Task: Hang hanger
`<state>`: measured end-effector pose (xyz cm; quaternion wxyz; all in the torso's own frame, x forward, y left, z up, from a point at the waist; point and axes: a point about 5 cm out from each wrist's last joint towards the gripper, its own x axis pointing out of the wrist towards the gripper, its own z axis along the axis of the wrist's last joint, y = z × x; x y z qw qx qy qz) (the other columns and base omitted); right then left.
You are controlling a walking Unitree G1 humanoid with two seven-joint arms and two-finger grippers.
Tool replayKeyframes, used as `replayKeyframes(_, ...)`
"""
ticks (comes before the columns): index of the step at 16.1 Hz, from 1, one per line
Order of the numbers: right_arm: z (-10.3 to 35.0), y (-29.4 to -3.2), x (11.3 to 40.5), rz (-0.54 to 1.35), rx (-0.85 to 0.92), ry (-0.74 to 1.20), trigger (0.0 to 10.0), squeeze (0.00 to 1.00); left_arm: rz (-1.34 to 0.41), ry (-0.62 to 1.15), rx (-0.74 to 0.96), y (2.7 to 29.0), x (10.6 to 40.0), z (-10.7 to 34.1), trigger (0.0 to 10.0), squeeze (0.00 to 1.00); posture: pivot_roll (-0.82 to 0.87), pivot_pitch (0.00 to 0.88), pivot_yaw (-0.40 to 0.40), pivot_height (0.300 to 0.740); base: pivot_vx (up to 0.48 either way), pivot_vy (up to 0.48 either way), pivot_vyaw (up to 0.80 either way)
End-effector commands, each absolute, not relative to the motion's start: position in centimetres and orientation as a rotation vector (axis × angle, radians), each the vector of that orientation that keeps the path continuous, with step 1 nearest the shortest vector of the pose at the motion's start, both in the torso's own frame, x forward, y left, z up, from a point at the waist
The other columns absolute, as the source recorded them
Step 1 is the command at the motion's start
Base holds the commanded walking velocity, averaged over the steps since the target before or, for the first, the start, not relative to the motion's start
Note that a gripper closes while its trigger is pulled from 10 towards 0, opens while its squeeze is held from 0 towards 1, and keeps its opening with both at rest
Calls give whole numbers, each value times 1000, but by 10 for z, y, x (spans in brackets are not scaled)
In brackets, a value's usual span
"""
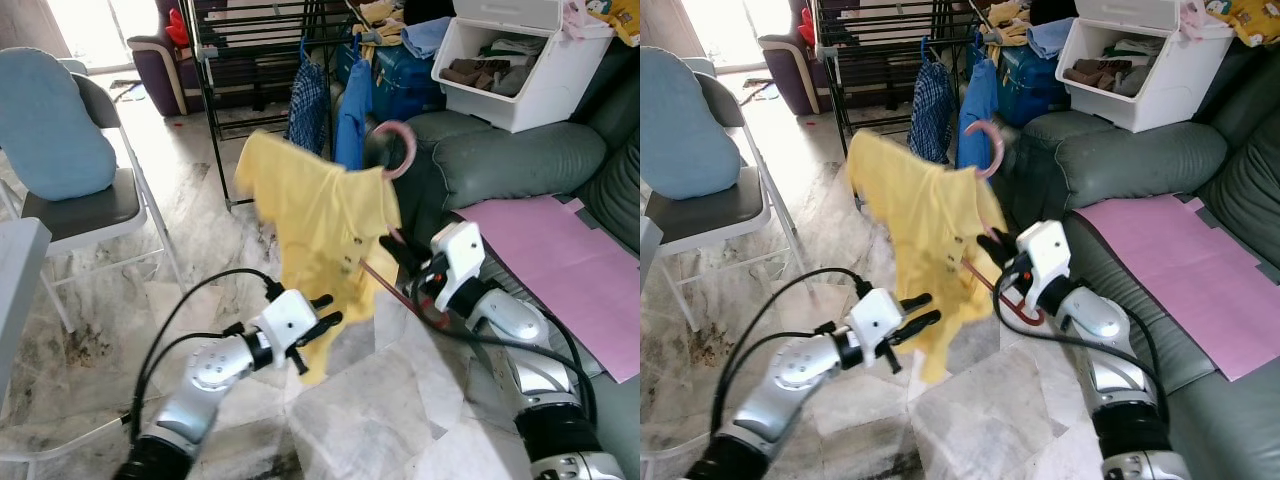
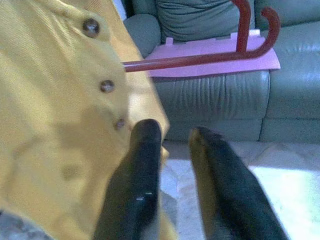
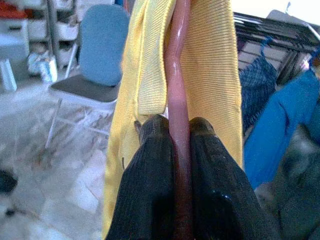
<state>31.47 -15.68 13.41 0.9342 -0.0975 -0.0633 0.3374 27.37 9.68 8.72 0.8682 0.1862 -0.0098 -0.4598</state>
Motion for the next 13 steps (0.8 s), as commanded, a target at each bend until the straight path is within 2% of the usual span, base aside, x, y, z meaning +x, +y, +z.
replayKeyframes(1,142,-157,313,717,-255,-199,10000,0,-966,-58,424,102,273,94,10000,1000,-106,0,-30,740,0,0,0)
replayKeyframes(4,133,-167,303,826,-399,-191,10000,0,-842,-126,517,129,286,109,10000,1000,-102,0,-28,740,0,0,0)
replayKeyframes(6,130,-177,300,840,-415,-184,10000,0,-842,-135,566,138,288,113,10000,1000,-101,0,-31,740,0,0,0)
replayKeyframes(8,125,-192,295,845,-444,-174,10000,0,-868,-138,704,150,292,115,10000,1000,-106,0,-24,740,0,0,0)
replayKeyframes(13,120,-200,283,920,-515,-186,10000,0,-839,-110,803,166,309,115,10000,1000,-119,0,-13,740,0,0,0)
